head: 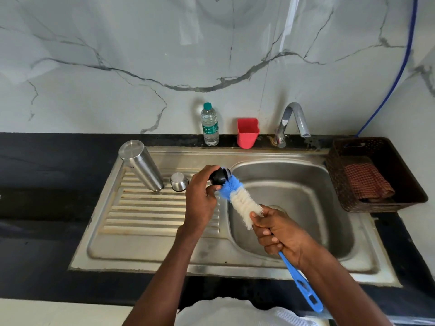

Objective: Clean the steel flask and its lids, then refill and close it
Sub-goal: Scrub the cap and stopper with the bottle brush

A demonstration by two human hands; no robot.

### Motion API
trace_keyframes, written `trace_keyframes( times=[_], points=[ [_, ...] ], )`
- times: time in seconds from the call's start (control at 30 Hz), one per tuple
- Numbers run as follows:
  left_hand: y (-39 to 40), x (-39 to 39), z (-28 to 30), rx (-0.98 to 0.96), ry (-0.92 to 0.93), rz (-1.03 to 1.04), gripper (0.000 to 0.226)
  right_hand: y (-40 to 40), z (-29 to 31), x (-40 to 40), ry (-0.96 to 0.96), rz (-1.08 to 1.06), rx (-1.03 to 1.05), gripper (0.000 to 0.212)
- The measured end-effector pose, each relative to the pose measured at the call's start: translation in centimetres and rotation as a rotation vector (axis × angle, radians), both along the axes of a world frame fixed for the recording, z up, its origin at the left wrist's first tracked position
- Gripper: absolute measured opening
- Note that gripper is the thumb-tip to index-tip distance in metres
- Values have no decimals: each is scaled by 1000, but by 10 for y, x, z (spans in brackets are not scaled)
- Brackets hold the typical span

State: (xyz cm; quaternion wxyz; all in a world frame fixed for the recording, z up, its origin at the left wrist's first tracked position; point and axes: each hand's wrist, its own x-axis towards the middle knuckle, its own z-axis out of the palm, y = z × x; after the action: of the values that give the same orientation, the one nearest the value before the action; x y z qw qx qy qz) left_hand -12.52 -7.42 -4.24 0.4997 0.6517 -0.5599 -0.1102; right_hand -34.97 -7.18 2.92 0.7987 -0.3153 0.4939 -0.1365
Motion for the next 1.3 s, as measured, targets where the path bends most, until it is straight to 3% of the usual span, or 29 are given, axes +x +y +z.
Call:
trace_keyframes(
  times=[0.07, 0.13, 0.23, 0.3, 0.37, 0.43, 0.57, 0.67, 0.83, 0.93, 1.03, 1.13, 1.2, 1.3],
  points=[
    [-2, -4, -2, 10, -52, -5, 62, 1, 0, 3, -6, -4, 18, 11],
    [-2, -5, -4, 25, 7, 58, 63, 5, 1, 6, 63, -2, -50, 16],
    [-2, -2, -7, 47, 365, 214, 45, 12, -1, 3, 300, -19, -302, 23],
    [-3, -2, -9, 75, 650, 290, 37, 17, -3, -4, 477, -32, -583, 33],
    [-3, -5, -8, 97, 852, 223, 36, 21, -2, -5, 611, 47, -842, 43],
    [-2, -12, -3, 121, 929, 61, 37, 17, -3, 2, 642, 108, -952, 48],
    [-3, -8, 3, 139, 983, 41, 37, 13, -6, 7, 672, 167, -944, 48],
    [4, -4, 4, 141, 1089, 45, 33, 35, 0, 4, 594, 211, -939, 41],
    [9, -7, 6, 127, 1223, -7, 29, 6, -9, 8, 566, 100, -774, 31],
    [6, -5, 8, 138, 1172, 51, 30, 28, -8, 3, 609, 143, -901, 40],
    [7, -17, 7, 175, 947, -28, 36, 26, -5, 5, 750, 140, -988, 46],
    [2, -10, 8, 200, 822, 100, 39, 22, -5, 5, 896, 278, -1008, 53],
    [2, -2, 7, 198, 758, 179, 37, 37, -2, 7, 887, 348, -1023, 56],
    [5, -11, 5, 233, 647, 46, 42, 34, -4, 14, 812, 238, -935, 48]
  ],
)
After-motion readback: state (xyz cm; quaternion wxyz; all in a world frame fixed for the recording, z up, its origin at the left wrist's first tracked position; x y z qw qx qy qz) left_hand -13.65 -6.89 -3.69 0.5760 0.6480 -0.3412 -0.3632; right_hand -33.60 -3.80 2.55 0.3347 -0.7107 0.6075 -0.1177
